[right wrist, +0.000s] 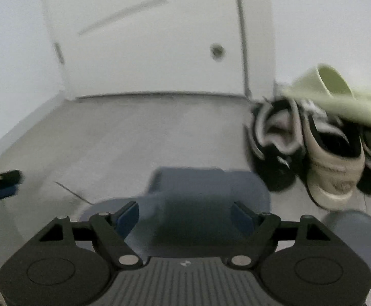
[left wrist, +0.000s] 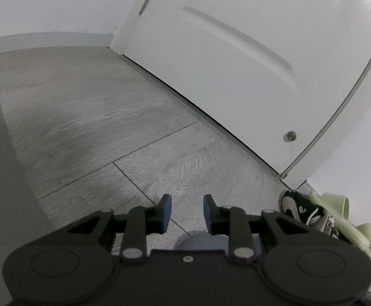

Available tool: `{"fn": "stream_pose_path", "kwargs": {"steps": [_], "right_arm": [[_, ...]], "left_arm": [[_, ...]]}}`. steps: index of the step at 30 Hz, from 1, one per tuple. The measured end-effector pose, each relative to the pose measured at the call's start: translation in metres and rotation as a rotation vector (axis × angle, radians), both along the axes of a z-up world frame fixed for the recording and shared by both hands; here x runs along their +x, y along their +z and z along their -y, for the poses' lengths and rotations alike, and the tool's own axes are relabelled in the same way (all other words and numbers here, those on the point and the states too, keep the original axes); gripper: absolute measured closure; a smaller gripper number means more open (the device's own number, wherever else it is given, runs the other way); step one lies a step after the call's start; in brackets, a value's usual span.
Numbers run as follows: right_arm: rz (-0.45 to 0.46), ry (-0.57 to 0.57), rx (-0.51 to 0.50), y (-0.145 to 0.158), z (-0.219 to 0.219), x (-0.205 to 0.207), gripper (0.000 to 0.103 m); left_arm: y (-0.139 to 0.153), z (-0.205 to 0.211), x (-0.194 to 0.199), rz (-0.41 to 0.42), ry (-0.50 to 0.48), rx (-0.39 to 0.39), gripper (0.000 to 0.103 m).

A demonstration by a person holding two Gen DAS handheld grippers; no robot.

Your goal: Organize scattered shoes

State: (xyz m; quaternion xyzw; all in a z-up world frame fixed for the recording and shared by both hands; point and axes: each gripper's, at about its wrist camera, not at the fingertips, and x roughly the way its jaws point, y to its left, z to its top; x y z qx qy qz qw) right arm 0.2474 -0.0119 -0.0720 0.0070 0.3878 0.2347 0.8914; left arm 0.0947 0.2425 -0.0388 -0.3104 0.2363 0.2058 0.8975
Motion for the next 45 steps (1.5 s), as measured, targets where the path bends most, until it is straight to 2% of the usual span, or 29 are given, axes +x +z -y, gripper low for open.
{"fn": "stream_pose_path", "kwargs": {"steps": [1,3,6,10,13,15,18,22,27,30,34,40,45], "right_arm": [[-0.028,-0.003,0.021,-0.006,0.000,0.003,0.023],[-0.018,-0.015,0.028,-0.013,-0.006,0.000,0.020],[-0.011,0.012,-0.017,-0.014,-0.015,-0.005,0.020],[-0.102,0.077,0.037,-0.019,-0.014,-0.021,0.024],[-0.110,0.114,0.024,-0.023,-0.016,-0.038,0.025],[-0.043,0.111,0.018,-0.016,-0.018,-0.049,0.025],[0.077,0.089,-0.012,0.000,-0.015,-0.044,0.024],[0.117,0.080,-0.068,0.005,-0.017,-0.013,0.019],[0.037,0.032,-0.080,-0.012,-0.019,0.025,0.017],[-0.055,0.032,-0.085,-0.029,-0.026,0.031,0.016],[-0.014,0.040,-0.116,-0.034,-0.033,0.007,0.016],[-0.110,0.021,-0.064,-0.027,-0.032,-0.019,0.016],[-0.193,0.127,-0.112,-0.020,-0.039,-0.047,0.015]], "left_arm": [[0.000,-0.001,-0.001,0.003,0.004,-0.006,0.076],[-0.001,-0.003,-0.003,0.007,0.012,-0.016,0.076],[-0.003,-0.003,-0.002,0.001,0.015,-0.019,0.076],[-0.002,-0.001,0.000,-0.007,0.010,-0.009,0.076],[-0.002,-0.001,-0.001,-0.008,0.008,-0.007,0.076],[-0.002,-0.003,-0.002,-0.006,0.009,-0.013,0.076],[-0.003,-0.001,-0.001,-0.008,0.011,-0.015,0.076],[-0.003,0.002,0.002,-0.014,-0.005,0.000,0.076],[-0.004,-0.002,0.001,-0.012,0.000,-0.012,0.076],[-0.004,-0.001,0.002,-0.015,-0.006,-0.009,0.076],[-0.004,-0.001,0.003,-0.017,-0.016,-0.006,0.076],[-0.004,-0.001,0.002,-0.019,-0.022,-0.005,0.076],[-0.004,0.002,0.003,-0.024,-0.041,-0.002,0.076]]}}
